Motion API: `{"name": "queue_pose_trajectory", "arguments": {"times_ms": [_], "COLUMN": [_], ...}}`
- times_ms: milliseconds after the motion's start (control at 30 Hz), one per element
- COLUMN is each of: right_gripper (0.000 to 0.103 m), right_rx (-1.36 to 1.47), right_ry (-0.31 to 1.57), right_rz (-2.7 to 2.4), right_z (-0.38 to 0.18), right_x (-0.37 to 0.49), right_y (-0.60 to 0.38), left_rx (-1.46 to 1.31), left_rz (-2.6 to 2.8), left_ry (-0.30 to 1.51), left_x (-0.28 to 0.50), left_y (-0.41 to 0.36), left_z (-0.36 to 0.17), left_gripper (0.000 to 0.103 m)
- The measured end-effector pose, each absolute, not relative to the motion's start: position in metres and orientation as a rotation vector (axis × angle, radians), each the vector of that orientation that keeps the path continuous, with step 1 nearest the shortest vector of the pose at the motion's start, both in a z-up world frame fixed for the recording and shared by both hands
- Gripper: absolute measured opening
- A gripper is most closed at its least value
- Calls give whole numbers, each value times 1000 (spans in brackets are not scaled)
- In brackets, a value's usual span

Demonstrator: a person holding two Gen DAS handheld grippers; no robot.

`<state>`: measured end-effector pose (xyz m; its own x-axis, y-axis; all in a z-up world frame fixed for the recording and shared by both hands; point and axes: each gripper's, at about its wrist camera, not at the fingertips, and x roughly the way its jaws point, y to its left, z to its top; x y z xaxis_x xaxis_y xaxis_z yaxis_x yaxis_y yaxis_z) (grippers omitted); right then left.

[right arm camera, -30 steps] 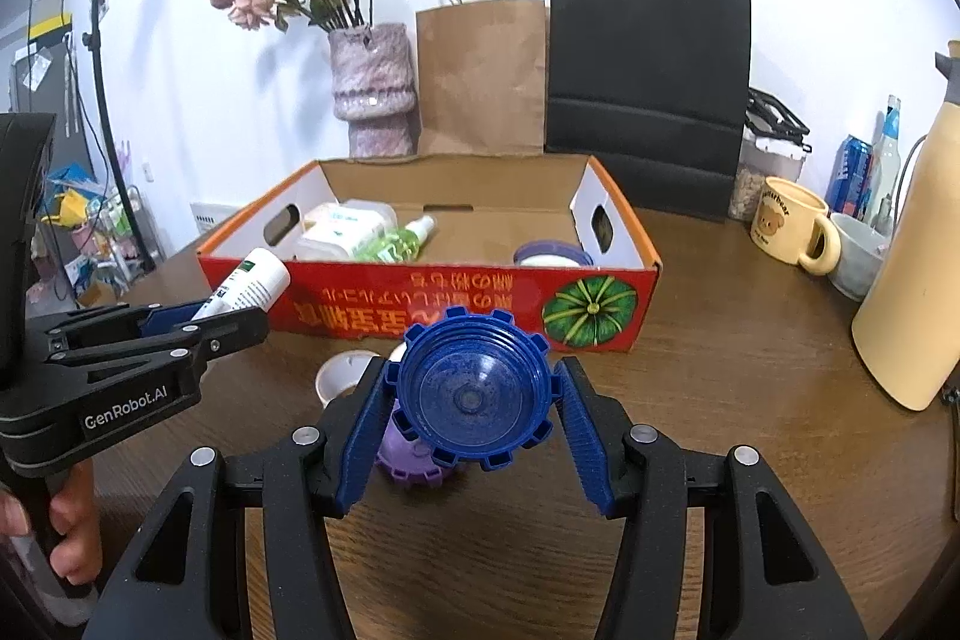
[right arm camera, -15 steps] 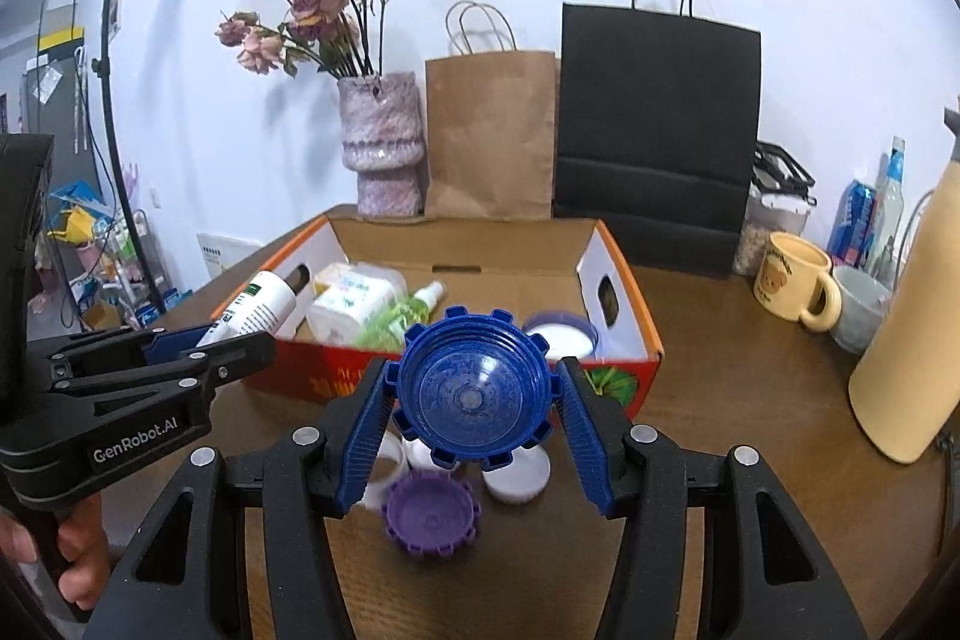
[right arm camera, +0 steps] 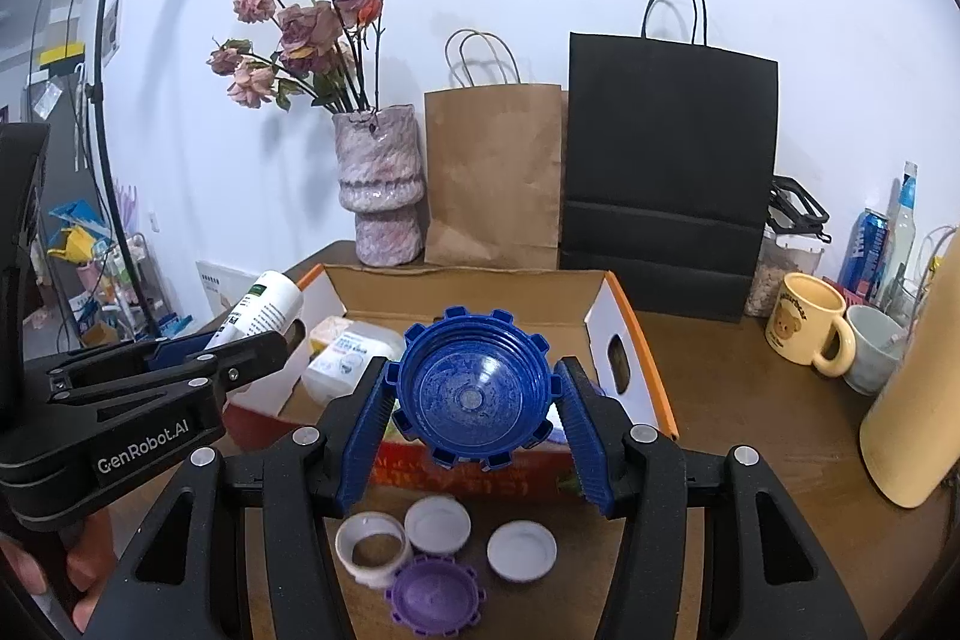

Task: Organize rigid objects
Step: 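Carry the lotion bottle and blue lid over the box with both tools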

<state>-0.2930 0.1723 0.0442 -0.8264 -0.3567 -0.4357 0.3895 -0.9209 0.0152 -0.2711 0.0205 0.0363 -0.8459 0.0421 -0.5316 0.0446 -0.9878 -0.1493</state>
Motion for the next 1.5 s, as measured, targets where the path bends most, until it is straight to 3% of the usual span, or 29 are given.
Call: {"name": "queue_pose_trajectory", "arguments": {"times_ms": [1500], "right_gripper": [60], "right_rx": [825], "right_ry": [114], "right_rz": [-2585], "right_z": [0], "right_x": [-407], "right_y": [154], "left_rx": [980], "left_rz": [-2855], "left_ry": [202], "left_x": [-373], "left_y": [6], "left_z": [-7], "left_gripper": [24]}}
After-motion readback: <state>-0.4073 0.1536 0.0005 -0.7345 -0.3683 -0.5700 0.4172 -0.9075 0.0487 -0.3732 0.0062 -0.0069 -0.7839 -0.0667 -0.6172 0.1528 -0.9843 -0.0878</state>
